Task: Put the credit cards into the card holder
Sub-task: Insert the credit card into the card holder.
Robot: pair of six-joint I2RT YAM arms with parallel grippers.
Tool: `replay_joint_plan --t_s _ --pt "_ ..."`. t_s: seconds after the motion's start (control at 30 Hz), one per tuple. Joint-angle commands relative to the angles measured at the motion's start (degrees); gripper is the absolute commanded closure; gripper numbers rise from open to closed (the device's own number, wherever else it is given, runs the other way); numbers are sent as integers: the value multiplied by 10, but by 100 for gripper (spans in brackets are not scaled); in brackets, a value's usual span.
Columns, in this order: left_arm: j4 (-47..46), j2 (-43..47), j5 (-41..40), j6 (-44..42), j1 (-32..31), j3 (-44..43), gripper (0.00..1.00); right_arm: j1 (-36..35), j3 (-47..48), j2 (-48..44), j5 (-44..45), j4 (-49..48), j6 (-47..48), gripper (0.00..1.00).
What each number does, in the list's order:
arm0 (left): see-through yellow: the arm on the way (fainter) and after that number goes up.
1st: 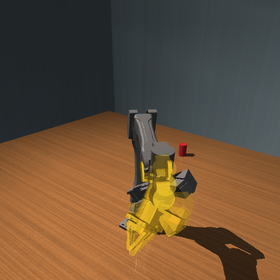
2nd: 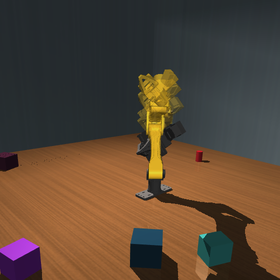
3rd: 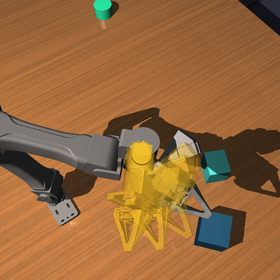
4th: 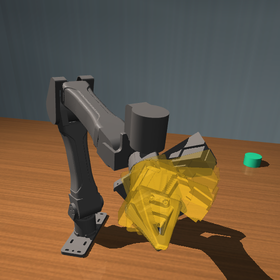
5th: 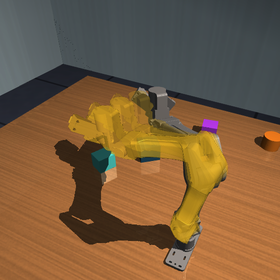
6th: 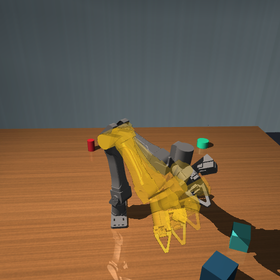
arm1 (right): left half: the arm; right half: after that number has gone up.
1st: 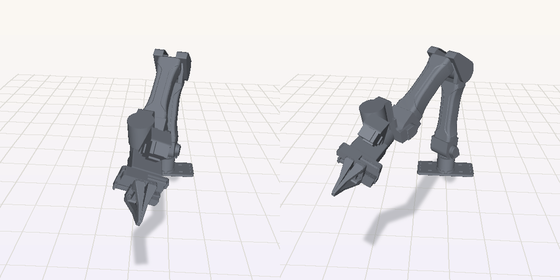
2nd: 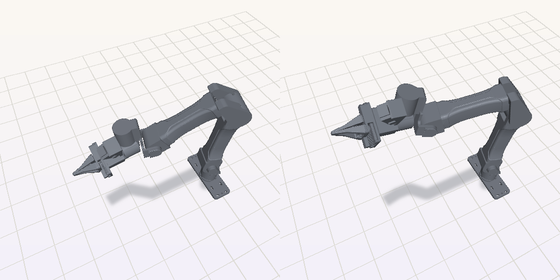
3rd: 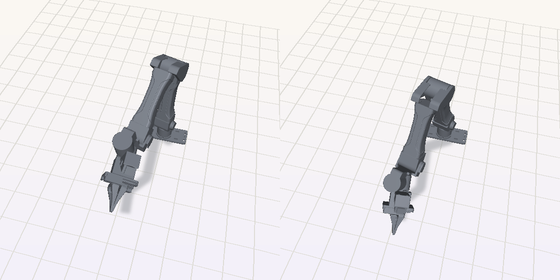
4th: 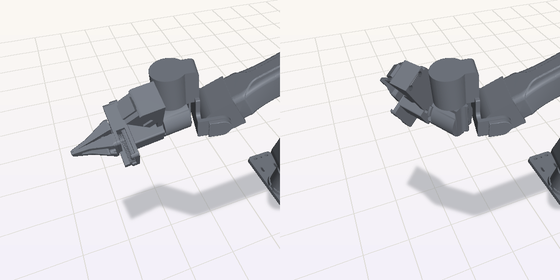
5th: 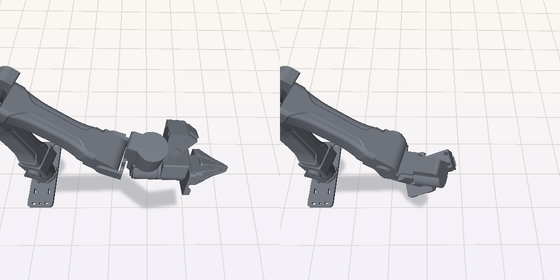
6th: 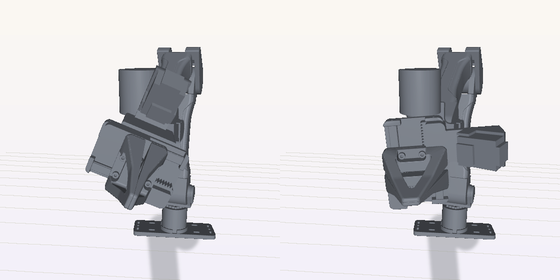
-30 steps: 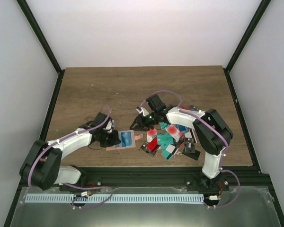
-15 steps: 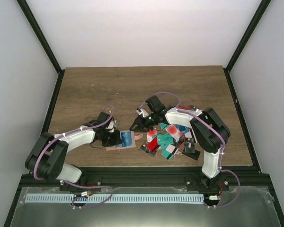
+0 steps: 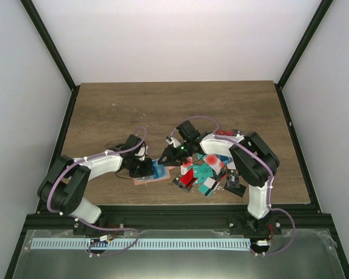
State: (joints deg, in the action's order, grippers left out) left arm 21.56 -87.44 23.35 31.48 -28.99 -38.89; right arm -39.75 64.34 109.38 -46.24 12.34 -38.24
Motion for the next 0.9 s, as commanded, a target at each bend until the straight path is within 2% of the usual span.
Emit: replay_joint_plan --t_s 0.0,0.2,0.87 --pt "9 -28 -46 -10 -7 15 96 -7 1 16 6 0 3 62" --pt "9 -29 -45 -12 -7 19 96 -8 0 15 39 19 12 54" --pt "8 -23 -43 -16 -7 21 96 -19 13 37 24 14 12 55"
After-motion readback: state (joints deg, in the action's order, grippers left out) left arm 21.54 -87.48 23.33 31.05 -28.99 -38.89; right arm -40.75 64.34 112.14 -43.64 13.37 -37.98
